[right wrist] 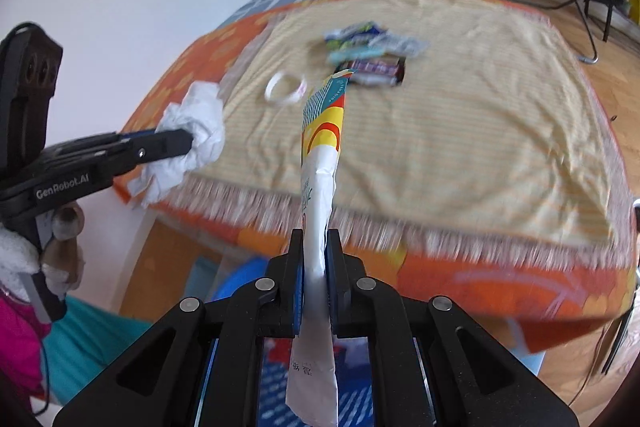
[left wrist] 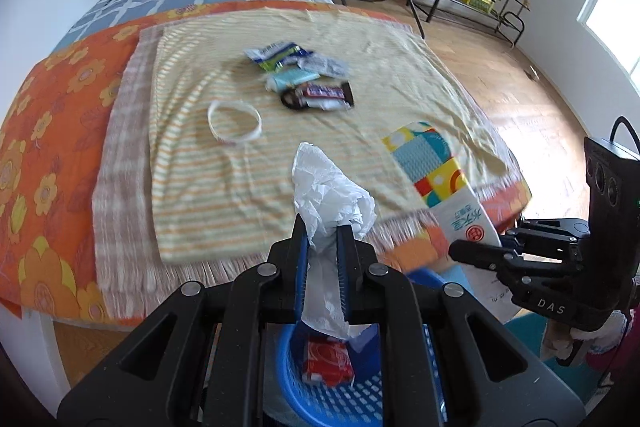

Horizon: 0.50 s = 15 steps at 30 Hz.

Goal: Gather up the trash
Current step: 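Carry the tissue and white tube over the blue basket with both tools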

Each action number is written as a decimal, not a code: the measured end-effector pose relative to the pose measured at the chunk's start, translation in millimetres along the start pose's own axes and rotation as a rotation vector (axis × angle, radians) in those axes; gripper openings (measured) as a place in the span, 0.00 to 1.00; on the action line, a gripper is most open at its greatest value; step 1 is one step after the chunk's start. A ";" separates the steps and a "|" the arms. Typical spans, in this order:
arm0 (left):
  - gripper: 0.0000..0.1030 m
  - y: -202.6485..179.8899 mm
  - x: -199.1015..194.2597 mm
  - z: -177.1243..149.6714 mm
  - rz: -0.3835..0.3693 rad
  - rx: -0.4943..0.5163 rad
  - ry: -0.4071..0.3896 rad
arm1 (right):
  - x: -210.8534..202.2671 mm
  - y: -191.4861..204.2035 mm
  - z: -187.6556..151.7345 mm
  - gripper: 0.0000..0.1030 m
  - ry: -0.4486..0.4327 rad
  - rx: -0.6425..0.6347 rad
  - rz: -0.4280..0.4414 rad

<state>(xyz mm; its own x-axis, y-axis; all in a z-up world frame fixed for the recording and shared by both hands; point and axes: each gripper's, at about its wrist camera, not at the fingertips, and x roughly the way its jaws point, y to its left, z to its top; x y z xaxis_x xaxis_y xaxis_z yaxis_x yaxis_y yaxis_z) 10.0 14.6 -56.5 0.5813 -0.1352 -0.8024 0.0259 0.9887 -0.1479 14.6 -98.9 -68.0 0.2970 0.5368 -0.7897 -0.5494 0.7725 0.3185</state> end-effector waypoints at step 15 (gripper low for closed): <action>0.11 -5.5 20.8 -72.4 -0.011 0.018 0.124 | 18.7 22.3 -79.7 0.08 0.159 -0.019 0.071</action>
<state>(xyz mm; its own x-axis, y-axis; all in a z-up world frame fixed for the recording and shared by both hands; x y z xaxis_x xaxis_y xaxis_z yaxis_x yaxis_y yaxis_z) -36.9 1.6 -114.2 0.4755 -0.1521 -0.8665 0.0466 0.9879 -0.1478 -54.3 -98.7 -117.5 0.1307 0.5280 -0.8391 -0.5795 0.7274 0.3674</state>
